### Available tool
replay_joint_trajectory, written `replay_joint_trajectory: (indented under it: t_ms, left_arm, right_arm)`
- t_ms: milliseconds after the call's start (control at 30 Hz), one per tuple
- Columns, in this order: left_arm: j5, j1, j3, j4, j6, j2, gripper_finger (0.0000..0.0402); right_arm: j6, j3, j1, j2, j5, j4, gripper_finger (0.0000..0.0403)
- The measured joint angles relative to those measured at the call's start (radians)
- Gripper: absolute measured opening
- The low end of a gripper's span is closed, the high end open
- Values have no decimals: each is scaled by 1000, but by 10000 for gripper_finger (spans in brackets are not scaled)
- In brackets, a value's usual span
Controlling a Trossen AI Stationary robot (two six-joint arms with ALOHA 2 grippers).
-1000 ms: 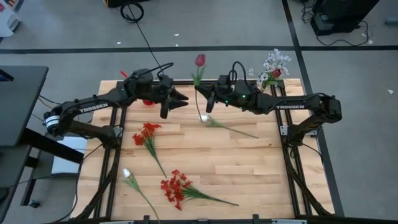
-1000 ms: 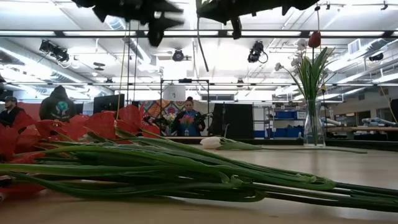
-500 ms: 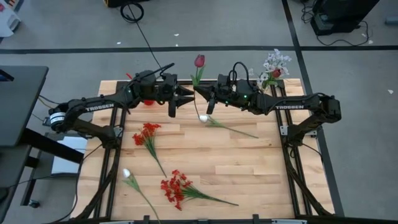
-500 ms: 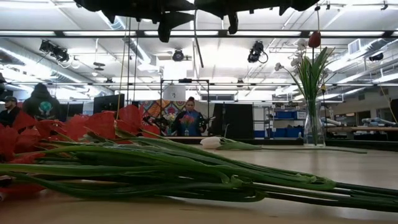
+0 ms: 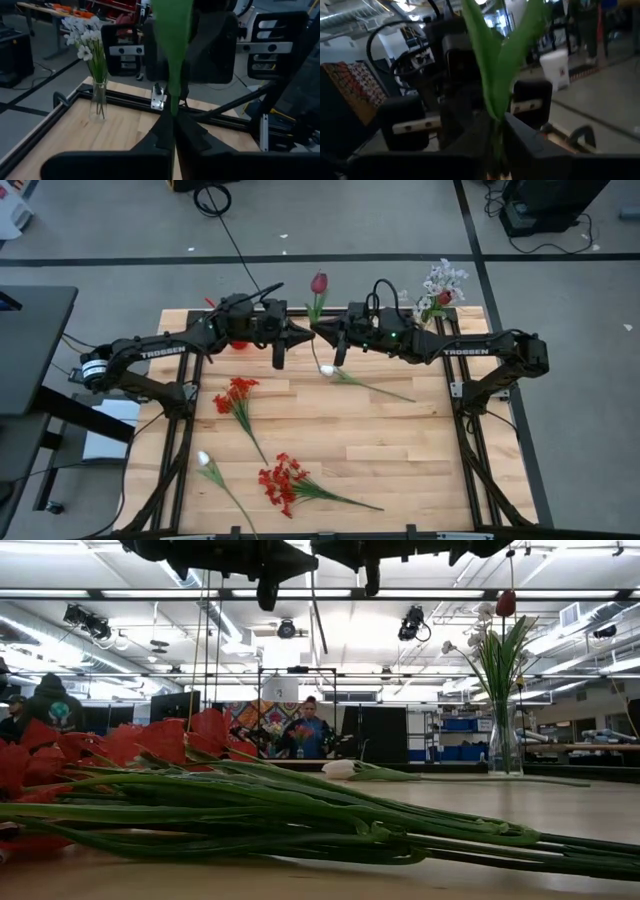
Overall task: Sort flowers into vase by color
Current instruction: Put the dark red flower into the transparent vase
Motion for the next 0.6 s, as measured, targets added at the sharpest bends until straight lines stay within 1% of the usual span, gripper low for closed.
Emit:
replay_joint_trajectory:
  t_ms: [67,200,267,367,433,467,533,600]
  left_arm:
    - [21,1,0,-9,0,0,10]
    - [89,1,0,-49,0,0,4]
    - [129,0,0,-72,2,0,3]
    - [166,-2,0,-100,3,0,3]
    - [181,-2,0,-113,3,0,2]
    - [187,-2,0,-118,3,0,2]
    - [189,-2,0,-134,0,0,1]
    - [189,-2,0,-155,-5,0,1]
  right_arm:
    - [28,0,-7,0,-33,-27,83]
    - [41,0,-22,0,-151,-46,132]
    - [47,0,-26,0,-193,-50,147]
    - [66,0,-30,0,-225,-49,154]
    - [67,0,-30,0,-237,-53,145]
    - [66,0,-30,0,-239,-54,133]
    - [66,0,-30,0,-240,-55,94]
    - [64,0,-30,0,-249,-56,39]
